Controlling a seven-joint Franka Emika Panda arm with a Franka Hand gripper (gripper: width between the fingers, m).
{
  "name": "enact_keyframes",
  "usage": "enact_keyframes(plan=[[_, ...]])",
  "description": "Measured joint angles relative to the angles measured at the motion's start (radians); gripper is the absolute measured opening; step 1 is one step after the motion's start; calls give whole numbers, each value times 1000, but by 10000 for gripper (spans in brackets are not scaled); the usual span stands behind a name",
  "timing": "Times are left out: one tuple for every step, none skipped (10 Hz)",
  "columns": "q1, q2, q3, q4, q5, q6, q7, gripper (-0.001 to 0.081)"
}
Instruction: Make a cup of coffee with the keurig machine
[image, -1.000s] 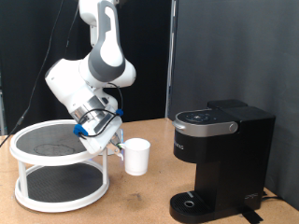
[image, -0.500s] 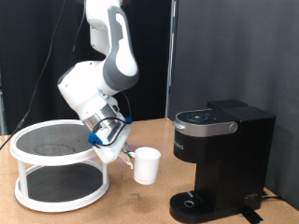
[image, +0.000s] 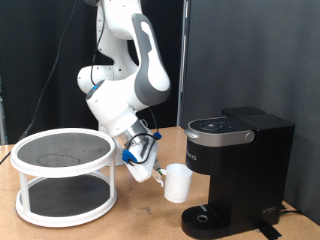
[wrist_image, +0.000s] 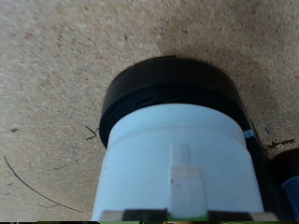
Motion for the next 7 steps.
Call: enact_keyframes(plan=[[9, 12, 19, 0, 38, 22, -20, 7], [16, 26, 37, 1, 71, 42, -38, 7], [21, 40, 54, 2, 106, 60, -58, 7], [25, 53, 67, 4, 140, 72, -81, 7], [27, 65, 78, 5, 176, 80, -107, 7], [28, 81, 88, 7, 207, 92, -127, 7], [28, 95, 96, 11, 240, 105, -152, 7]])
